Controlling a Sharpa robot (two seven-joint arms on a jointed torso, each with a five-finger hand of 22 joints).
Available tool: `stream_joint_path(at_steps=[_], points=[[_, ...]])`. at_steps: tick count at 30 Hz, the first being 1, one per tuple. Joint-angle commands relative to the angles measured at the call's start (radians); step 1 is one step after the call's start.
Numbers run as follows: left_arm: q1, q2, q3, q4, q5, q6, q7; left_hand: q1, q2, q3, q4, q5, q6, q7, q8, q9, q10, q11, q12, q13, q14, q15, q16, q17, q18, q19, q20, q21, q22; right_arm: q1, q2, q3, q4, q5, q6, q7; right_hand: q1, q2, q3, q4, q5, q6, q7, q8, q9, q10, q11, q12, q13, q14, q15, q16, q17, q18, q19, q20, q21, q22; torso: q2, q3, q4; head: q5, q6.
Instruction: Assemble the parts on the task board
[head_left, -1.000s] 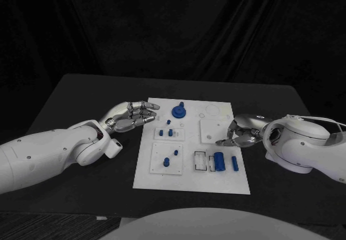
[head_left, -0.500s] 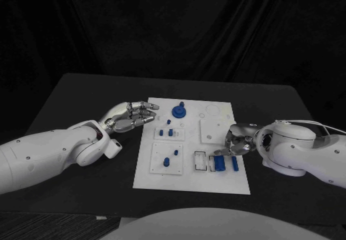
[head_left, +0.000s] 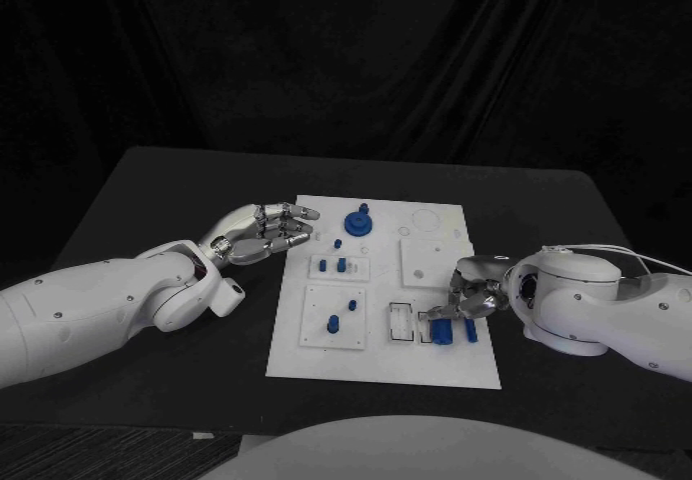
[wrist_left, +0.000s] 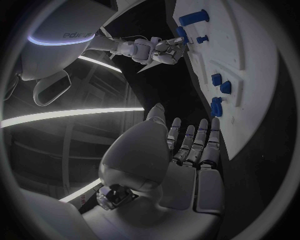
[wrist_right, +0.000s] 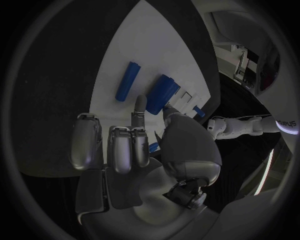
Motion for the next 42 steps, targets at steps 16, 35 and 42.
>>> stream_joint_path(at_steps=[16,35,42], points=[[-0.002,0.002,0.001,0.005,0.007,0.009,0.010,0.011,0.000,-0.002,-0.005,0.004,-0.008,-0.001,0.002,-0.001,-0.009,-0.002,0.005,0.001,0.006,-0.002,0.007,-0.001,-0.021,0.008,-0.002,0.003,-0.002,-0.012,0.014,0.000,-0.010,0.046,-0.004,0.016,0.162,0.012,0.101,-0.111,0.570,-0.066,0.017,-0.103,0.058,0.106,0.004,0.005,0.263,0.092,-0.003,-0.014,0.195,-0.003,0.012,-0.001,0.010,0.186,0.000,-0.0007,0.0012,0.000,0.000],[-0.003,0.004,0.001,0.003,0.007,0.009,0.008,0.013,0.002,-0.001,-0.007,0.006,-0.008,0.000,0.002,-0.001,-0.009,-0.001,0.006,0.001,0.006,-0.001,0.008,-0.001,-0.021,0.008,-0.002,0.003,-0.002,0.009,-0.035,0.001,0.039,0.267,-0.185,0.051,0.174,-0.010,0.220,-0.184,0.747,-0.064,0.008,-0.072,0.154,0.106,-0.004,0.005,0.263,0.088,-0.007,-0.021,0.176,-0.002,0.008,-0.004,0.012,0.184,-0.002,-0.0003,-0.0008,0.004,0.000],[-0.003,0.007,0.001,0.001,0.007,0.009,0.008,0.013,0.002,-0.001,-0.007,0.006,-0.008,0.000,0.002,-0.001,-0.009,-0.001,0.006,0.001,0.006,-0.001,0.008,-0.001,-0.021,0.008,-0.002,0.003,-0.002,0.027,-0.044,0.001,0.045,0.337,-0.211,0.053,0.172,-0.011,0.228,-0.190,0.750,-0.070,0.009,-0.071,0.163,0.106,-0.004,0.005,0.263,0.087,-0.007,-0.024,0.169,-0.001,0.005,-0.004,0.007,0.183,-0.004,-0.0020,0.0009,0.003,0.000]])
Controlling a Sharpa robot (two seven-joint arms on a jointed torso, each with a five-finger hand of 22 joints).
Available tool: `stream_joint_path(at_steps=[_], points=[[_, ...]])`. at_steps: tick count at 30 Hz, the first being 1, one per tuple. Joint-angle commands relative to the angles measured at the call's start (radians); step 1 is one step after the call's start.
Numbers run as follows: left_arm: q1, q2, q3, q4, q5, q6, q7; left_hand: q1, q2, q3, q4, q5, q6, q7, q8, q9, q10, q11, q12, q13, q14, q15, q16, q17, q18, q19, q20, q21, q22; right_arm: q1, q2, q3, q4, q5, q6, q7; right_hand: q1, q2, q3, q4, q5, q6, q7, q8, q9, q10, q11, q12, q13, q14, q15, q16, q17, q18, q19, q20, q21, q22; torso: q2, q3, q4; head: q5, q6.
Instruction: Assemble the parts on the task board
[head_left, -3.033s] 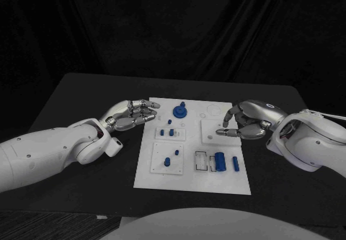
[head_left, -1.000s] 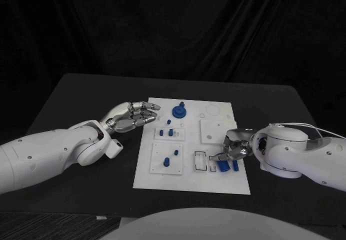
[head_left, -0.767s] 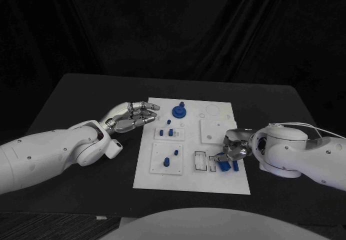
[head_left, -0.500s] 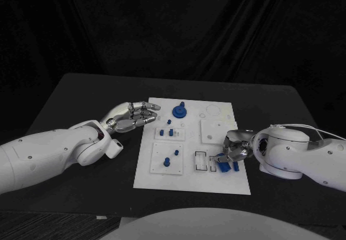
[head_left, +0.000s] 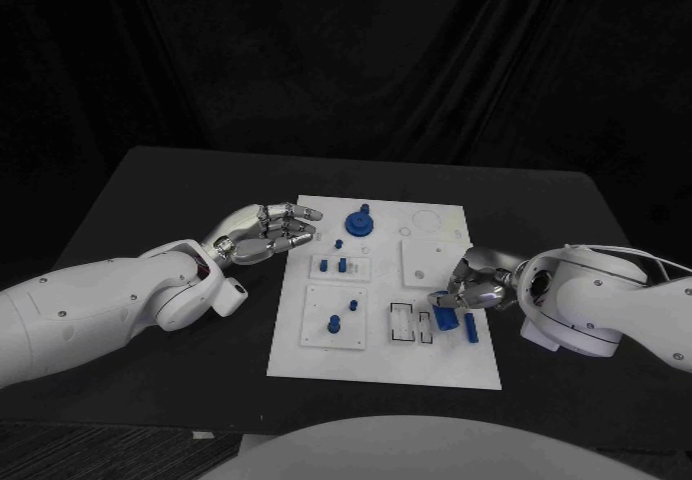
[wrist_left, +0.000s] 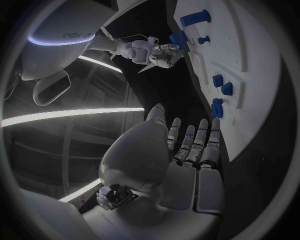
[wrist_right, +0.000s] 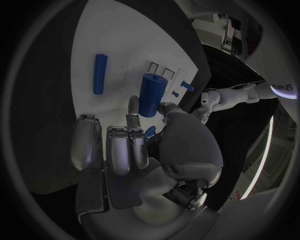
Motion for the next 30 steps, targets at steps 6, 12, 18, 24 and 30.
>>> stream_joint_path(at_steps=[6,12,18,24,30], points=[[-0.002,0.006,0.001,-0.001,0.007,0.008,0.010,0.009,-0.002,-0.001,-0.007,0.006,-0.008,0.000,0.002,-0.001,-0.010,-0.001,0.006,0.002,0.006,-0.001,0.004,-0.002,-0.005,0.008,-0.002,0.003,-0.001,0.006,0.013,0.000,0.001,0.102,-0.063,0.008,0.016,0.023,0.165,-0.154,0.083,-0.014,-0.004,-0.001,0.038,0.106,-0.004,0.005,0.263,0.088,-0.005,-0.009,0.167,-0.001,0.005,-0.003,-0.003,0.183,-0.002,-0.0031,0.0013,-0.003,0.000],[-0.002,0.011,0.001,-0.003,0.007,0.010,0.009,0.009,-0.002,-0.001,-0.007,0.006,-0.008,0.000,0.002,-0.001,-0.010,-0.001,0.006,0.002,0.006,-0.001,0.004,-0.002,-0.005,0.008,-0.002,0.003,-0.001,0.004,0.043,-0.001,-0.009,0.098,-0.054,0.004,0.014,0.026,0.171,-0.158,0.075,-0.021,-0.003,-0.005,0.041,0.106,-0.002,0.005,0.263,0.087,-0.004,-0.011,0.162,0.000,0.003,-0.002,-0.007,0.181,0.000,-0.0016,0.0004,-0.005,0.000],[-0.002,0.012,0.001,-0.004,0.007,0.011,0.008,0.010,-0.002,0.000,-0.007,0.007,-0.008,-0.001,0.002,-0.002,-0.010,0.000,0.007,0.002,0.006,-0.001,0.004,-0.002,-0.006,0.008,-0.002,0.004,-0.002,-0.007,0.064,-0.001,-0.018,0.094,-0.049,0.001,0.008,0.027,0.176,-0.160,0.060,-0.025,-0.001,-0.009,0.045,0.106,0.000,0.005,0.263,0.085,-0.002,-0.016,0.153,0.001,0.000,-0.001,-0.014,0.179,0.002,0.0004,0.0007,-0.005,0.000],[-0.002,0.013,0.001,-0.006,0.007,0.013,0.007,0.010,-0.002,0.000,-0.007,0.007,-0.008,-0.001,0.002,-0.002,-0.010,0.000,0.007,0.002,0.006,-0.001,0.004,-0.002,-0.006,0.008,-0.002,0.004,-0.002,-0.019,0.089,-0.001,-0.030,0.088,-0.045,0.002,0.001,0.032,0.180,-0.161,0.041,-0.030,0.001,-0.012,0.051,0.106,0.001,0.005,0.263,0.083,0.001,-0.021,0.143,0.004,-0.005,0.002,-0.026,0.176,0.003,0.0002,0.0010,-0.004,0.000],[-0.002,0.016,0.001,-0.009,0.007,0.016,0.007,0.010,-0.001,0.000,-0.008,0.007,-0.009,-0.001,0.001,-0.002,-0.011,0.000,0.008,0.002,0.007,0.000,0.005,-0.002,-0.006,0.008,-0.002,0.004,-0.002,-0.024,0.106,-0.001,-0.033,0.078,-0.038,0.002,-0.012,0.035,0.181,-0.160,0.012,-0.032,0.002,-0.015,0.057,0.106,0.002,0.005,0.263,0.082,0.002,-0.024,0.136,0.005,-0.008,0.004,-0.032,0.174,0.002,-0.0002,0.0017,-0.005,0.000]])
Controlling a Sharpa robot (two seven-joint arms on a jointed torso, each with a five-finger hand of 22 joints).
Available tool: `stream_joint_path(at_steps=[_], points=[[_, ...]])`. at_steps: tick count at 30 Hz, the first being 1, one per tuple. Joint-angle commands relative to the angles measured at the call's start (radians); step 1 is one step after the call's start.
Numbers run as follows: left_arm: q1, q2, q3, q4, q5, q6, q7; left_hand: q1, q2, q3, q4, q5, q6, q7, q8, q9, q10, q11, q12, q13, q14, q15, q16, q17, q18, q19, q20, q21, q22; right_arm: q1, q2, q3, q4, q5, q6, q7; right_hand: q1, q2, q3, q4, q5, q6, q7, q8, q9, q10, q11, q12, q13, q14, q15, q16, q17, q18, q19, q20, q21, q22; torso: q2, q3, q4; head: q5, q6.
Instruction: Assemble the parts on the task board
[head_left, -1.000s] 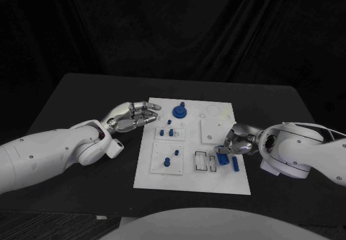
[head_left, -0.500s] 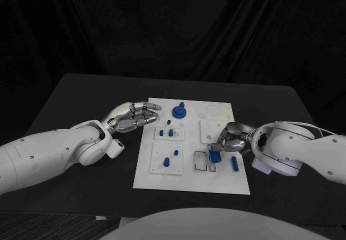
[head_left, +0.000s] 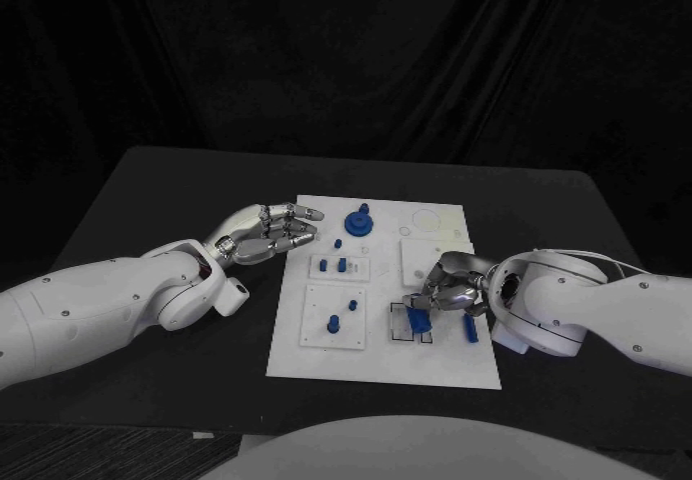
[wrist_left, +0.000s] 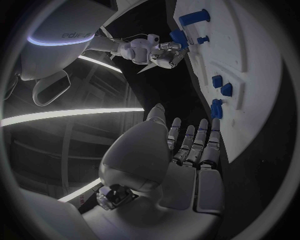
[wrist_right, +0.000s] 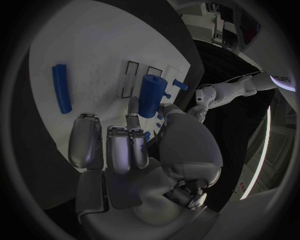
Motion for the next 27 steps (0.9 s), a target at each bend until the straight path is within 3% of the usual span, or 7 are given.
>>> stream_joint_path(at_steps=[1,9,13,23,26,27], points=[[-0.002,0.003,0.001,0.000,0.007,0.012,0.010,0.010,-0.001,0.000,-0.008,0.004,-0.009,-0.001,0.001,-0.001,-0.004,0.000,0.004,0.001,0.007,0.000,0.005,-0.001,-0.006,0.005,0.001,0.004,-0.001,-0.003,0.006,0.000,-0.001,-0.011,0.002,-0.002,0.008,0.015,0.173,-0.168,0.012,-0.007,-0.001,-0.006,0.000,0.108,0.002,0.005,0.263,0.083,-0.001,-0.003,0.136,0.005,-0.004,0.000,-0.006,0.173,0.000,-0.0004,0.0008,-0.001,0.000],[-0.003,0.005,0.001,-0.004,0.007,0.014,0.009,0.010,-0.001,0.000,-0.007,0.004,-0.009,0.000,0.001,-0.001,-0.004,0.000,0.004,0.001,0.007,0.000,0.005,-0.001,-0.006,0.005,0.001,0.004,-0.001,-0.006,0.017,0.000,-0.002,-0.013,0.019,-0.005,-0.002,0.017,0.173,-0.168,-0.016,-0.006,-0.002,-0.007,0.006,0.108,0.002,0.005,0.263,0.083,0.000,-0.004,0.135,0.006,-0.005,0.001,-0.008,0.173,0.000,-0.0010,0.0008,0.003,0.000],[-0.003,0.004,0.001,-0.004,0.007,0.014,0.009,0.010,0.000,0.000,-0.007,0.004,-0.009,0.000,0.001,-0.001,-0.004,0.000,0.004,0.001,0.007,0.000,0.005,-0.001,-0.007,0.005,0.001,0.004,-0.001,-0.006,0.021,0.000,-0.002,-0.013,0.034,-0.010,-0.009,0.019,0.171,-0.171,-0.059,-0.004,-0.003,-0.008,0.013,0.108,0.001,0.005,0.263,0.083,-0.001,-0.002,0.138,0.005,-0.004,0.001,-0.006,0.173,0.000,-0.0016,0.0013,0.004,0.000],[-0.004,0.002,0.001,-0.003,0.007,0.015,0.007,0.010,0.000,0.000,-0.007,0.004,-0.009,0.000,0.001,-0.001,-0.004,0.000,0.004,0.001,0.007,0.000,0.005,-0.001,-0.007,0.005,0.001,0.004,-0.001,-0.009,0.030,0.000,-0.008,-0.014,0.070,-0.034,-0.058,0.031,0.133,-0.144,-0.312,-0.001,0.001,-0.024,0.025,0.108,0.004,0.005,0.263,0.084,0.002,0.001,0.139,0.005,-0.002,0.003,-0.006,0.174,-0.001,-0.0010,0.0020,0.006,0.000],[-0.004,0.002,0.001,-0.003,0.007,0.016,0.007,0.010,0.002,0.001,-0.007,0.006,-0.009,0.000,0.000,-0.001,-0.005,0.000,0.005,0.001,0.006,0.000,0.005,-0.002,-0.007,0.005,0.001,0.004,-0.002,-0.010,0.031,0.000,-0.009,-0.021,0.076,-0.041,-0.066,0.033,0.123,-0.138,-0.350,-0.001,0.002,-0.027,0.027,0.108,0.005,0.005,0.263,0.084,0.003,0.001,0.138,0.005,-0.002,0.004,-0.006,0.174,-0.001,-0.0007,0.0017,0.006,0.000],[-0.005,0.003,0.001,-0.003,0.007,0.016,0.006,0.010,0.002,0.001,-0.007,0.006,-0.009,0.000,0.000,-0.001,-0.005,0.000,0.005,0.001,0.006,0.000,0.005,-0.002,-0.007,0.005,0.001,0.004,-0.002,-0.010,0.031,0.000,-0.010,-0.023,0.079,-0.043,-0.080,0.034,0.112,-0.127,-0.390,0.001,0.003,-0.028,0.028,0.108,0.006,0.005,0.263,0.084,0.004,0.001,0.138,0.005,-0.001,0.005,-0.006,0.174,-0.001,-0.0007,0.0012,0.006,0.000]])
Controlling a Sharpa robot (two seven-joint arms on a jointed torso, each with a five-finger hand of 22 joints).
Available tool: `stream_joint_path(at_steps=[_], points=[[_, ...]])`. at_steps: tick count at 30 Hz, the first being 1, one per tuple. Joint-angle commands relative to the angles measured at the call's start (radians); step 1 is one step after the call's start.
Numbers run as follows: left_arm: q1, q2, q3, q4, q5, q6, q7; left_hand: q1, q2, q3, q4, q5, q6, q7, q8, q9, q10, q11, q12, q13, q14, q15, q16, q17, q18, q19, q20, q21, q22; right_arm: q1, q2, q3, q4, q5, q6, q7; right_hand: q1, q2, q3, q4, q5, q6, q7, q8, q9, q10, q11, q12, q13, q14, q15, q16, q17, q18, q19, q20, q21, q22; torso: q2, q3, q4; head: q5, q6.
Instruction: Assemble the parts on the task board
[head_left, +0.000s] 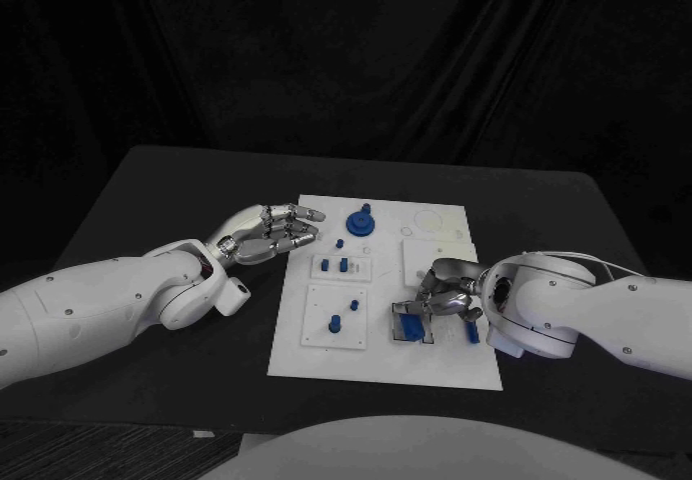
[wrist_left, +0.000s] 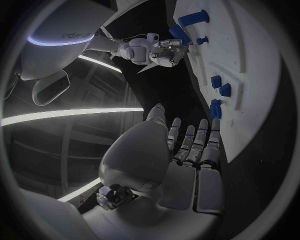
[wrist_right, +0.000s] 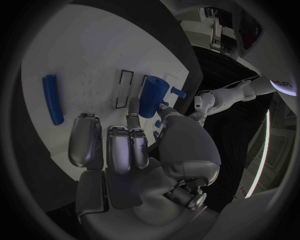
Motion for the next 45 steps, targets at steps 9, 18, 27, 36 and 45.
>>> stream_joint_path(at_steps=[9,18,27,36,45], points=[[-0.003,0.002,0.001,0.002,0.007,0.014,0.006,0.010,0.002,0.001,-0.007,0.006,-0.009,0.001,0.000,-0.001,-0.005,0.001,0.005,0.001,0.006,0.001,0.005,-0.002,-0.007,0.005,0.001,0.003,-0.001,-0.004,0.002,0.000,-0.003,-0.023,0.044,-0.042,-0.044,0.002,0.018,-0.043,-0.131,0.004,0.004,-0.017,0.006,0.108,0.009,0.005,0.263,0.083,0.005,0.000,0.133,0.006,-0.002,0.007,-0.006,0.173,0.000,0.0010,-0.0038,0.004,0.000],[-0.004,0.002,0.001,0.002,0.007,0.017,0.003,0.010,0.004,0.002,-0.007,0.008,-0.010,0.001,0.000,-0.002,-0.006,0.001,0.006,0.001,0.006,0.001,0.005,-0.002,-0.008,0.004,0.001,0.003,-0.001,-0.004,0.003,0.000,-0.004,-0.023,0.029,-0.040,-0.077,0.017,-0.020,-0.007,-0.192,0.003,0.005,-0.025,0.013,0.108,0.010,0.005,0.263,0.082,0.007,-0.001,0.130,0.006,-0.002,0.009,-0.009,0.173,0.000,0.0020,-0.0035,0.005,0.000],[-0.005,0.001,0.001,0.002,0.007,0.019,0.001,0.010,0.008,0.004,-0.006,0.012,-0.010,0.002,0.000,-0.002,-0.006,0.002,0.007,0.001,0.007,0.002,0.006,-0.002,-0.009,0.004,0.001,0.003,-0.002,-0.004,-0.001,0.000,-0.004,-0.028,-0.006,-0.035,-0.095,0.028,-0.034,0.014,-0.194,0.003,0.005,-0.027,0.016,0.108,0.010,0.005,0.263,0.081,0.007,-0.002,0.127,0.007,-0.004,0.009,-0.015,0.171,-0.001,0.0014,-0.0024,0.008,0.000],[-0.006,0.001,0.001,0.001,0.007,0.024,-0.003,0.011,0.009,0.004,-0.006,0.013,-0.010,0.003,-0.001,-0.002,-0.007,0.002,0.008,0.001,0.007,0.003,0.006,-0.002,-0.009,0.004,0.001,0.003,-0.002,-0.004,-0.011,0.001,0.004,-0.036,-0.042,-0.026,-0.124,0.027,-0.074,0.055,-0.262,0.005,0.004,-0.030,0.024,0.108,0.009,0.005,0.263,0.081,0.007,-0.001,0.127,0.007,-0.003,0.010,-0.016,0.171,-0.001,0.0014,-0.0023,0.009,0.000],[-0.007,0.000,0.001,0.000,0.007,0.026,-0.006,0.012,0.012,0.006,-0.007,0.015,-0.010,0.003,-0.001,-0.002,-0.007,0.003,0.009,0.001,0.008,0.004,0.007,-0.003,-0.010,0.004,0.001,0.003,-0.002,-0.003,-0.039,0.001,0.023,-0.052,-0.068,0.022,-0.118,0.020,-0.091,0.063,-0.270,0.008,0.004,-0.029,0.030,0.108,0.009,0.005,0.263,0.082,0.006,0.001,0.129,0.007,-0.003,0.009,-0.016,0.171,-0.002,0.0017,-0.0030,0.016,0.000]])
